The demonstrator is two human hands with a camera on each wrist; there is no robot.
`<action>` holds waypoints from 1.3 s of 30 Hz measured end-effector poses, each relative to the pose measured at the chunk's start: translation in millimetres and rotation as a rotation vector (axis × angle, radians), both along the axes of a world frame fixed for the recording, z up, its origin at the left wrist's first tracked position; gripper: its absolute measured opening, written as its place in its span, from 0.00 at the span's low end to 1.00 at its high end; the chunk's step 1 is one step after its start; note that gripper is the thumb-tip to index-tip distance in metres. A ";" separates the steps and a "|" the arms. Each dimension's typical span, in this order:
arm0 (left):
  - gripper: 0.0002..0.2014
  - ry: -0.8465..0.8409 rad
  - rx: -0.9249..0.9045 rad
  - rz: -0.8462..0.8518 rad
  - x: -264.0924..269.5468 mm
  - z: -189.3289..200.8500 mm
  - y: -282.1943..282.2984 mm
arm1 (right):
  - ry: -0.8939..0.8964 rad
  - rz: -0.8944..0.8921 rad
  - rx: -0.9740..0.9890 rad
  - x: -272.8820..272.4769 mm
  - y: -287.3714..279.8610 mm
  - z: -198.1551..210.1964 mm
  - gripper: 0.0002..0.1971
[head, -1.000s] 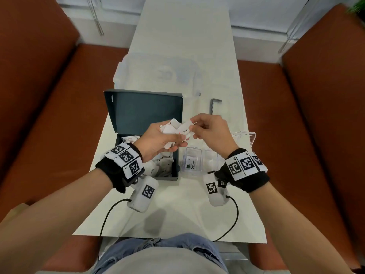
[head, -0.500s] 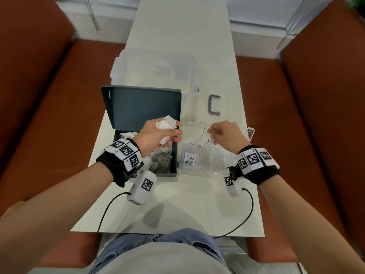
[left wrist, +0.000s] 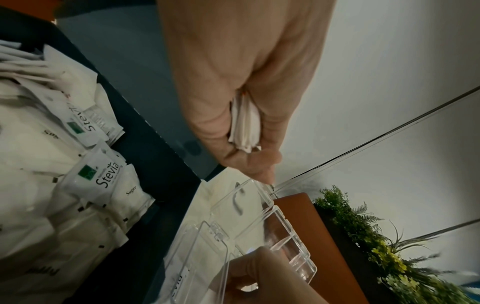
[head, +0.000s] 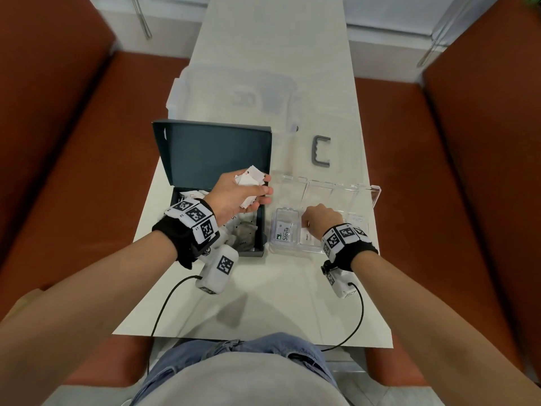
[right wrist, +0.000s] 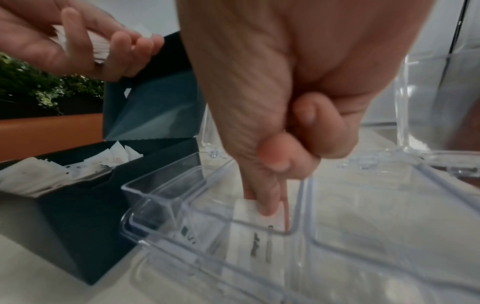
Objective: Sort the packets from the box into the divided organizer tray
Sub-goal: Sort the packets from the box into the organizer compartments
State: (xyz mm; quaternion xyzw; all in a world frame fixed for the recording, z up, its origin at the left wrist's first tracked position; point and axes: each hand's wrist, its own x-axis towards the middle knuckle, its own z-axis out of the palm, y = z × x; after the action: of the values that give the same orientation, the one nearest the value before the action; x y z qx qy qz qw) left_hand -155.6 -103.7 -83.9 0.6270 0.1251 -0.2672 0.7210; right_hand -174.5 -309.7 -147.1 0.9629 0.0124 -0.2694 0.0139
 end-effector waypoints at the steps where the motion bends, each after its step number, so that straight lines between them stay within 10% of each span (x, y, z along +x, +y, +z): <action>1: 0.10 0.001 0.000 0.000 -0.4 -0.6 0.2 | 0.004 0.000 -0.002 -0.4 -0.4 -2.3 0.15; 39: 0.11 0.004 -0.002 -0.012 -0.6 -10.8 9.0 | 0.086 0.051 -0.054 -9.5 -1.4 -7.9 0.14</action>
State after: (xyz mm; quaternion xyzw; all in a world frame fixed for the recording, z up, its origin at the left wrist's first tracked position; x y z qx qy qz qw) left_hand -156.2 -94.7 -94.8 0.6267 0.1226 -0.2726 0.7196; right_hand -184.0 -311.1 -155.0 0.9491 0.0302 -0.3102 0.0460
